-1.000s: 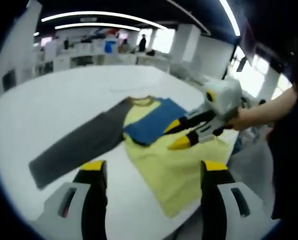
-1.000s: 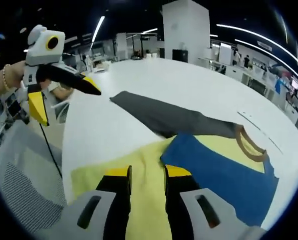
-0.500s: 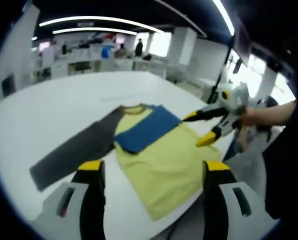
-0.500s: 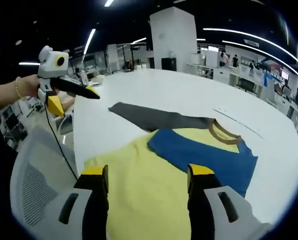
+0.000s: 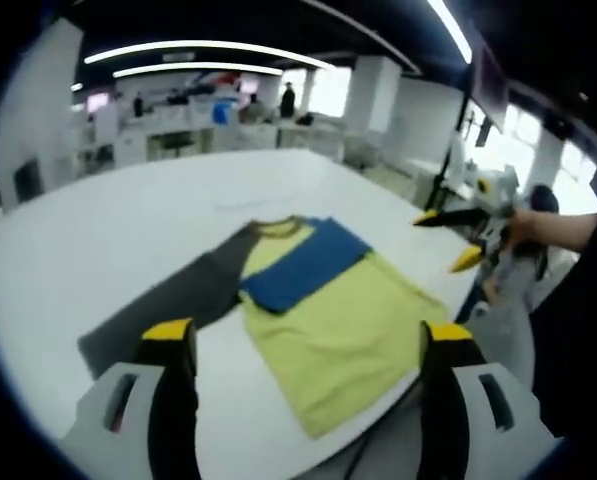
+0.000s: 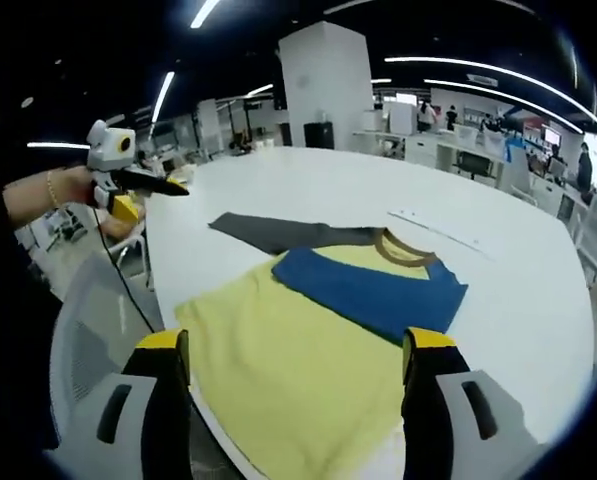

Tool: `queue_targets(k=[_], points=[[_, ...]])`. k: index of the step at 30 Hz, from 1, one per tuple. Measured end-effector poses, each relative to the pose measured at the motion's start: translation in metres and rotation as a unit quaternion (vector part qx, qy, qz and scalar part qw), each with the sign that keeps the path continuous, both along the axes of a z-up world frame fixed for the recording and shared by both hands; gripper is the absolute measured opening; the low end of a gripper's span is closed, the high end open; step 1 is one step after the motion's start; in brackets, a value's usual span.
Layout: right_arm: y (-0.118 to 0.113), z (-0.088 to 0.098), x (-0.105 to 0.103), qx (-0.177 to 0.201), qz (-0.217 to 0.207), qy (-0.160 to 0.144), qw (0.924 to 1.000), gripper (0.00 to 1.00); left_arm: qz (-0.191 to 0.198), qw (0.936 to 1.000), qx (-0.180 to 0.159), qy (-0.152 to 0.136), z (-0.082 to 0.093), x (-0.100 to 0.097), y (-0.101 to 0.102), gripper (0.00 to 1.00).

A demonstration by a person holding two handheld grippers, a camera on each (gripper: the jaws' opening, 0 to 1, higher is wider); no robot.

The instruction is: Fold the garment on the visible template until the final outline fits inside the template.

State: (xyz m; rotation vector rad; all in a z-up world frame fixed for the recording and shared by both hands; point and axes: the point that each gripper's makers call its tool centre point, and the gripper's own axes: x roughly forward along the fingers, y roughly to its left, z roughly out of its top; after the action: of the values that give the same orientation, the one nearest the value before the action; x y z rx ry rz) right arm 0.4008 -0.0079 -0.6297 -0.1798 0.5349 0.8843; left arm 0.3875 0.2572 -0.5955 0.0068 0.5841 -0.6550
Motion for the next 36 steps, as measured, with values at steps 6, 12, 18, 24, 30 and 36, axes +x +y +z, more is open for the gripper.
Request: queue_targets(k=[6, 12, 18, 24, 30, 36], points=[[-0.024, 0.009, -0.012, 0.020, -0.011, 0.001, 0.9997, 0.99, 0.003, 1.0000, 0.001, 0.002, 0.002, -0.003, 0.004, 0.88], [-0.047, 0.013, -0.021, 0.032, -0.025, 0.011, 0.9991, 1.00, -0.010, 0.9999, 0.004, 0.006, 0.003, -0.014, -0.001, 0.92], [-0.068, 0.014, -0.032, 0.032, -0.043, 0.015, 0.9985, 1.00, -0.022, 0.9996, 0.006, 0.013, 0.003, -0.025, -0.001, 0.99], [-0.083, 0.014, -0.039, 0.037, -0.066, 0.018, 0.9970, 1.00, -0.017, 0.9996, 0.005, 0.024, 0.002, -0.031, 0.010, 0.99], [-0.089, 0.012, -0.040, 0.039, -0.081, 0.021, 0.9958, 1.00, -0.007, 0.9995, 0.008, 0.030, 0.000, -0.034, 0.022, 0.98], [-0.087, 0.010, -0.040, 0.033, -0.080, 0.026, 0.9959, 1.00, -0.005, 0.9995, 0.006, 0.032, 0.000, -0.032, 0.023, 0.99]])
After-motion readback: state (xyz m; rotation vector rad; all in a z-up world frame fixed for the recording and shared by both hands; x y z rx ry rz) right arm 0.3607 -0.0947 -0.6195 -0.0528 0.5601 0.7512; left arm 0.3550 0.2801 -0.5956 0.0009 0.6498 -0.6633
